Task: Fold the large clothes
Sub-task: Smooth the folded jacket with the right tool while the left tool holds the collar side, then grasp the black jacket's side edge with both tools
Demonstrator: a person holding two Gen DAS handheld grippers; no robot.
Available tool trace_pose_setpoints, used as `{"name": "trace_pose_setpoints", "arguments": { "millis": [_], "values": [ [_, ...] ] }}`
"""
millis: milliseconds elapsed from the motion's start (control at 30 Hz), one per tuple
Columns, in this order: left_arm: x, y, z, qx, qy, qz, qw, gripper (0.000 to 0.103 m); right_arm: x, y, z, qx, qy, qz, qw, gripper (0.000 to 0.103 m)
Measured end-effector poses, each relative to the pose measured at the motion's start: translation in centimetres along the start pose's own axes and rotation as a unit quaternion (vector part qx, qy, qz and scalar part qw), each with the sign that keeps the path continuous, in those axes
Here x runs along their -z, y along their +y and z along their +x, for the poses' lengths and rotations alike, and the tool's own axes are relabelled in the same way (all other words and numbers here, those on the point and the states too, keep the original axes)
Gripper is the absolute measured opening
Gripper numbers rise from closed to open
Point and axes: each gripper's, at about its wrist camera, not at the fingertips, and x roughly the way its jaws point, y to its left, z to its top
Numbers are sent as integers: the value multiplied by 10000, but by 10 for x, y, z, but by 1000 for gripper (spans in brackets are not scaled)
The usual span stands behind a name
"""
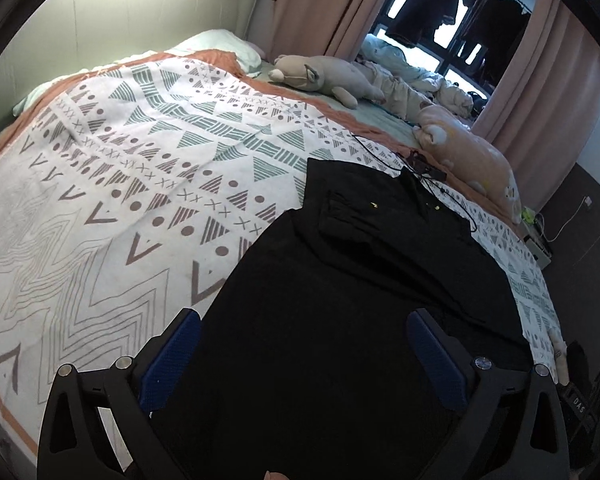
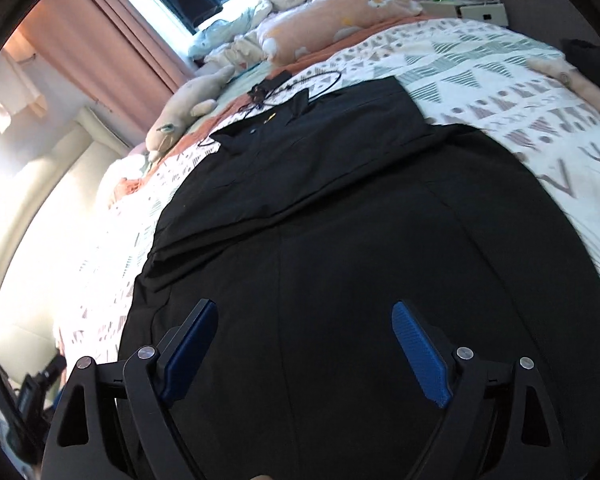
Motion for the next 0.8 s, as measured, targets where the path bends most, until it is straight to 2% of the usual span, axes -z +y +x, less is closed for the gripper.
{"name": "trace_pose_setpoints", "arguments": {
  "millis": [133,300,467,633,800],
  "values": [
    [28,3,-25,-60,-57,110,9999,103,24,-18,-22,-95,-1,123,9999,89],
    [52,6,-65,-96,-394,25,9992,103,48,-47,-49,-194,15,534,9984,89],
    [69,7,-90,63,-368,-130,9992,103,71,-63,-86,-159,-128,657,9976,89],
    [87,3,-117,76,-244,186,9995,102,98,-82,-125,27,-184,614,9979,89],
    [106,19,-144,147,-190,152,9996,102,118,-109,-161,174,-322,577,9977,89]
  ]
}}
